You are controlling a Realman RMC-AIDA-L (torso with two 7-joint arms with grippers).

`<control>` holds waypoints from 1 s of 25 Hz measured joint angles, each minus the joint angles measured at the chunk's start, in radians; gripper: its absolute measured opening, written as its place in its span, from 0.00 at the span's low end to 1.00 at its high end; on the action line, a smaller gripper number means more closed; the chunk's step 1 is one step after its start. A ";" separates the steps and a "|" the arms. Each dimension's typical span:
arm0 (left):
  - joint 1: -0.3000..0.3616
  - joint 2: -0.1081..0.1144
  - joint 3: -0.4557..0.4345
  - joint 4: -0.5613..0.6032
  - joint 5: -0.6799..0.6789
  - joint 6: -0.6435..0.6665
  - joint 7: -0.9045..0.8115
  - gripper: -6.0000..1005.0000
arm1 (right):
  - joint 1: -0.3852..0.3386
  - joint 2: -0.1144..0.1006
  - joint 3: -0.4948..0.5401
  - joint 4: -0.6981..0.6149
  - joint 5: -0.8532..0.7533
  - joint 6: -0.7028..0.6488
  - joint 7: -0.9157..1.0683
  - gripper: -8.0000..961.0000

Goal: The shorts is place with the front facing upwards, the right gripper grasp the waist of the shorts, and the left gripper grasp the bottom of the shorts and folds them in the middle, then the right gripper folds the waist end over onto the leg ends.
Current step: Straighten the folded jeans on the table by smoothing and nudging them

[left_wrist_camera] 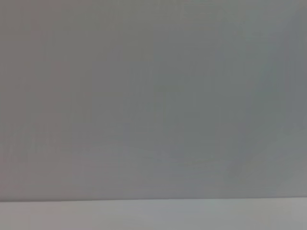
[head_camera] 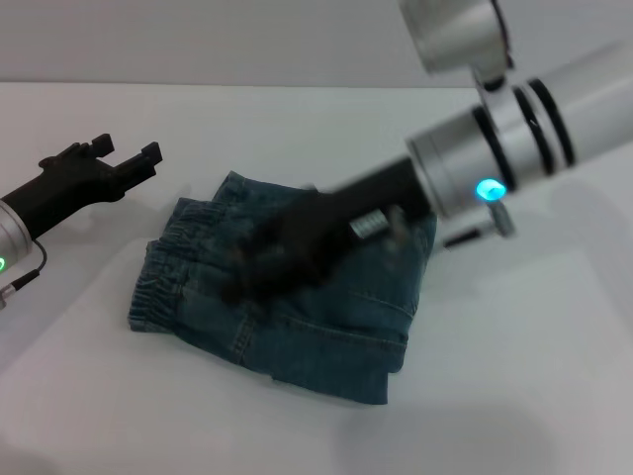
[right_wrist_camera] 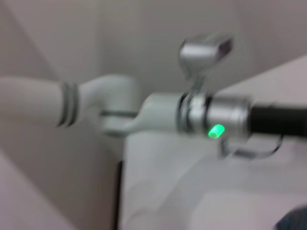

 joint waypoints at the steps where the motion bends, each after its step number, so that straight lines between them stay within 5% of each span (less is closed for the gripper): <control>1: 0.000 0.000 0.000 0.000 0.000 0.000 0.000 0.80 | -0.010 -0.004 0.003 -0.002 -0.010 -0.034 0.009 0.57; 12: -0.003 0.000 -0.001 -0.011 -0.021 -0.014 0.027 0.80 | -0.051 -0.003 -0.002 0.033 -0.221 -0.138 0.105 0.56; 25: -0.006 0.000 0.000 -0.020 -0.033 -0.017 0.036 0.80 | -0.055 -0.002 0.007 0.082 -0.326 -0.021 0.156 0.57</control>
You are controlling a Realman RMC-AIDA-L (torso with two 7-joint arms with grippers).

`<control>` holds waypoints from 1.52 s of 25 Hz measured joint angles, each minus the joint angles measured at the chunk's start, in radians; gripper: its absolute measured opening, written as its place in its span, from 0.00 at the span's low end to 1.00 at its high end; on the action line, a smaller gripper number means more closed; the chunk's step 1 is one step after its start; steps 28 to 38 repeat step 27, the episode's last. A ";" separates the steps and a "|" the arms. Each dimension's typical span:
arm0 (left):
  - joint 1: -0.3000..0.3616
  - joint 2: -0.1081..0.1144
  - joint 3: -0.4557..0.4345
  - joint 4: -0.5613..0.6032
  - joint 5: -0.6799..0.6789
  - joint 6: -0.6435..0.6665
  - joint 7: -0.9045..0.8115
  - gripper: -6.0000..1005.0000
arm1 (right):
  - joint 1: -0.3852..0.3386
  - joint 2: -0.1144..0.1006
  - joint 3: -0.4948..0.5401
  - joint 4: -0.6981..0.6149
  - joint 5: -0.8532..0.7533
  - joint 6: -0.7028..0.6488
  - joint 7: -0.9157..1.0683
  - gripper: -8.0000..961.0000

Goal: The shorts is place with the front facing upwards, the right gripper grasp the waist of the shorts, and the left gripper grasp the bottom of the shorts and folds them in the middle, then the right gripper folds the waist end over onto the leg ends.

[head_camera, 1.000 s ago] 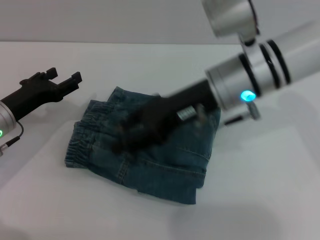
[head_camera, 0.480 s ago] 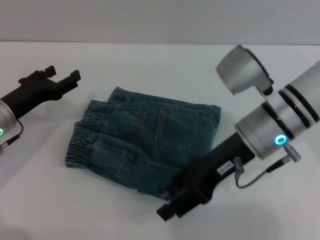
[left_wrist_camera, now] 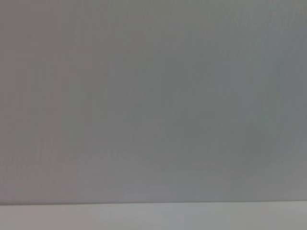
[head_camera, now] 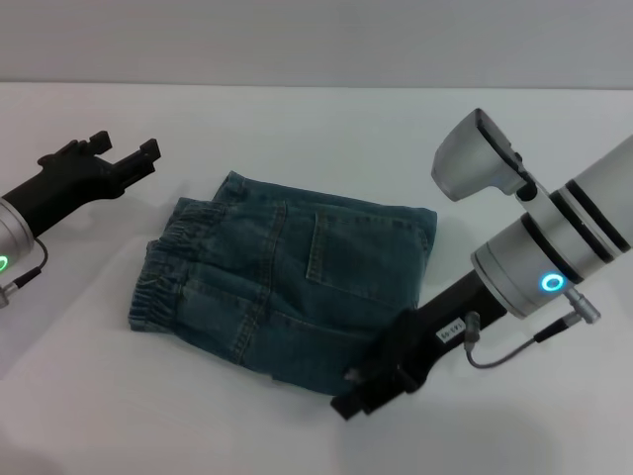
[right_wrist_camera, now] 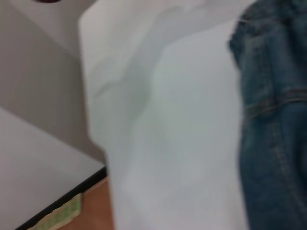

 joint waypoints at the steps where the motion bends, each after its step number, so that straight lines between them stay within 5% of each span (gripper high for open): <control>1: 0.000 0.000 0.000 -0.002 0.000 0.000 0.000 0.80 | 0.000 0.000 0.000 0.000 -0.002 0.013 0.004 0.57; 14: 0.007 0.000 0.005 -0.002 0.001 0.000 0.001 0.80 | -0.026 -0.005 0.015 -0.040 -0.004 0.231 0.058 0.57; 23: 0.014 0.001 -0.026 0.003 -0.030 -0.013 0.012 0.80 | -0.160 -0.002 0.042 -0.256 0.135 0.065 -0.063 0.57; 27: 0.034 0.001 -0.066 0.000 -0.104 0.014 0.059 0.80 | -0.279 0.001 0.175 -0.302 0.311 0.067 -0.298 0.57; 38: 0.034 0.001 -0.066 0.000 -0.104 0.014 0.059 0.80 | -0.279 0.001 0.175 -0.302 0.311 0.067 -0.298 0.57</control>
